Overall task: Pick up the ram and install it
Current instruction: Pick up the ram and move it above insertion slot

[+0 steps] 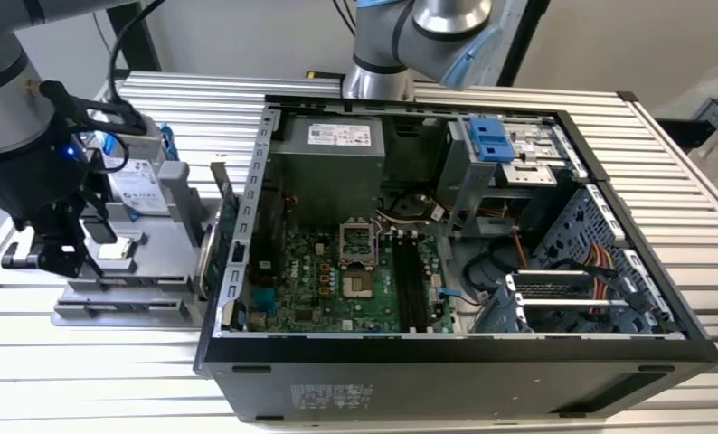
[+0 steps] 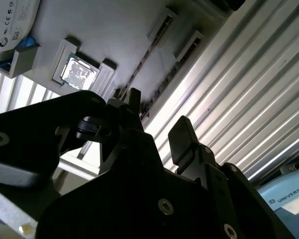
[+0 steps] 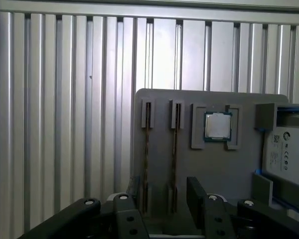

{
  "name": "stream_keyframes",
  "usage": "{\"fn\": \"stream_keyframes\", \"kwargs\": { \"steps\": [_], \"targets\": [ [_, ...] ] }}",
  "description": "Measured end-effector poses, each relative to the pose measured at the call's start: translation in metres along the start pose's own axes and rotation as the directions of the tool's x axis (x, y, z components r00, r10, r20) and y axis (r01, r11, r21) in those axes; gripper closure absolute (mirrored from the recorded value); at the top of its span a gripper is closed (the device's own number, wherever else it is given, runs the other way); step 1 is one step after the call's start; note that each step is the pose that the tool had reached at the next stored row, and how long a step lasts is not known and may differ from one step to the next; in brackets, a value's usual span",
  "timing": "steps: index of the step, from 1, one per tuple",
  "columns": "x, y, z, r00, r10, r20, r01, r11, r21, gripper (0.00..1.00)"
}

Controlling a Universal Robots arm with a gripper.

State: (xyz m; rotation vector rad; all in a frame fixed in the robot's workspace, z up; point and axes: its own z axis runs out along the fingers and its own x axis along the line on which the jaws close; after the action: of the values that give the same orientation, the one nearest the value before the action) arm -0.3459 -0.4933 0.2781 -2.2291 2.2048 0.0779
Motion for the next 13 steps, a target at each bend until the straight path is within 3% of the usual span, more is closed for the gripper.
{"fn": "stream_keyframes", "kwargs": {
  "steps": [13],
  "targets": [
    [0.0007,-0.0001,0.0178,1.0000,0.000,0.0000,0.000,1.0000,0.0000,0.00]
  ]
}}
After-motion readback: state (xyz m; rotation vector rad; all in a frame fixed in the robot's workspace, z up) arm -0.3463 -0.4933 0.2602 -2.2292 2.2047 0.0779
